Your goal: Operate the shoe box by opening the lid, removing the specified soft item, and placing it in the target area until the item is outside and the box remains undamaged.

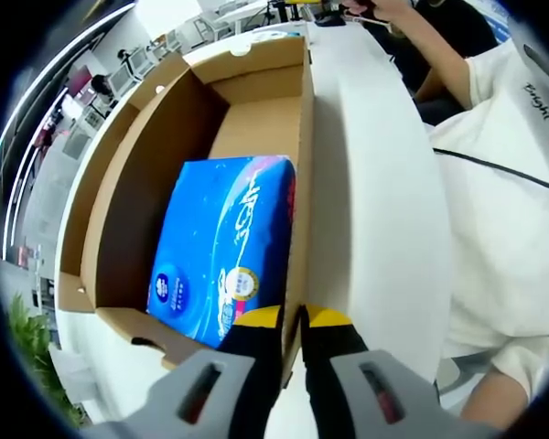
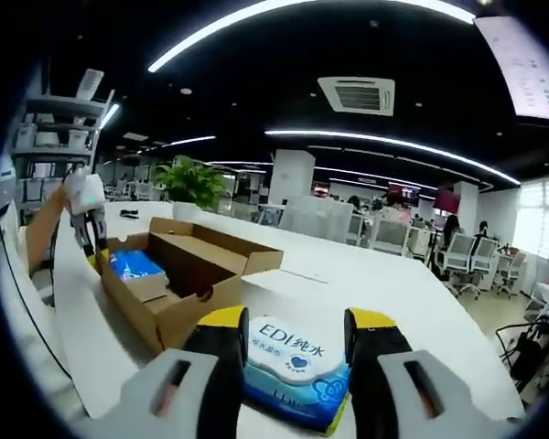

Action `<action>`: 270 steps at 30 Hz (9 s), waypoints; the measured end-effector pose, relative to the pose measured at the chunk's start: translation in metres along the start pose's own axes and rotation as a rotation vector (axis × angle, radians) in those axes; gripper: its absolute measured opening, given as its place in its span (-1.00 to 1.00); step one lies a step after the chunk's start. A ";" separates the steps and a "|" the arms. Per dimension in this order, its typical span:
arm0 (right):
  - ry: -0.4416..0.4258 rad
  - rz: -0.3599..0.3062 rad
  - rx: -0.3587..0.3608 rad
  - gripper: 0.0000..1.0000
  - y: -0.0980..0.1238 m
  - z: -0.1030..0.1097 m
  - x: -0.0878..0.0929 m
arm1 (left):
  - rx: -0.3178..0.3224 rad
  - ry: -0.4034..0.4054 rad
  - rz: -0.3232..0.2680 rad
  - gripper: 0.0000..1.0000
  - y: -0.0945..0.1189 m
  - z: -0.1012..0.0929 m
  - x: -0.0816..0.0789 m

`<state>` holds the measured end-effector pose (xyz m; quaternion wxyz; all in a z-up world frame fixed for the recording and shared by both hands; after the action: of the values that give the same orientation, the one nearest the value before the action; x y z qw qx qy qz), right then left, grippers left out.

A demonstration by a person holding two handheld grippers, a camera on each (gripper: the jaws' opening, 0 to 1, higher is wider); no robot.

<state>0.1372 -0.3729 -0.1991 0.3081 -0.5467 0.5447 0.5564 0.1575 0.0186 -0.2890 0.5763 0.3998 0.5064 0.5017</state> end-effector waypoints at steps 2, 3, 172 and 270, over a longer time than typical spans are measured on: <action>0.000 0.004 -0.016 -0.16 0.000 0.002 0.002 | 0.001 0.001 -0.001 -0.86 0.000 0.000 0.000; 0.011 0.007 -0.020 -0.16 0.000 0.003 0.003 | 0.003 0.002 -0.001 -0.86 0.000 0.000 0.000; 0.445 0.250 -1.097 0.02 -0.148 0.266 -0.044 | 0.024 -0.001 0.013 -0.89 0.001 -0.001 0.001; 0.977 0.716 -1.022 0.52 -0.145 0.231 0.020 | 0.009 0.002 0.004 -0.88 0.001 -0.001 0.001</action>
<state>0.2062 -0.1282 -0.3009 -0.4528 -0.5942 0.4380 0.5000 0.1567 0.0193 -0.2887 0.5732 0.4026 0.5084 0.5010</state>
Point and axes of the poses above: the point that each gripper's makers call its tool centre point, and the gripper's own axes: y roughly backward along the fingers, z roughly to its left, x roughly out of its underside, the point moved 3 cm from there along y, roughly backward along the fingers, and after that the axes turned 8 degrees about z, right-handed, at the moved point
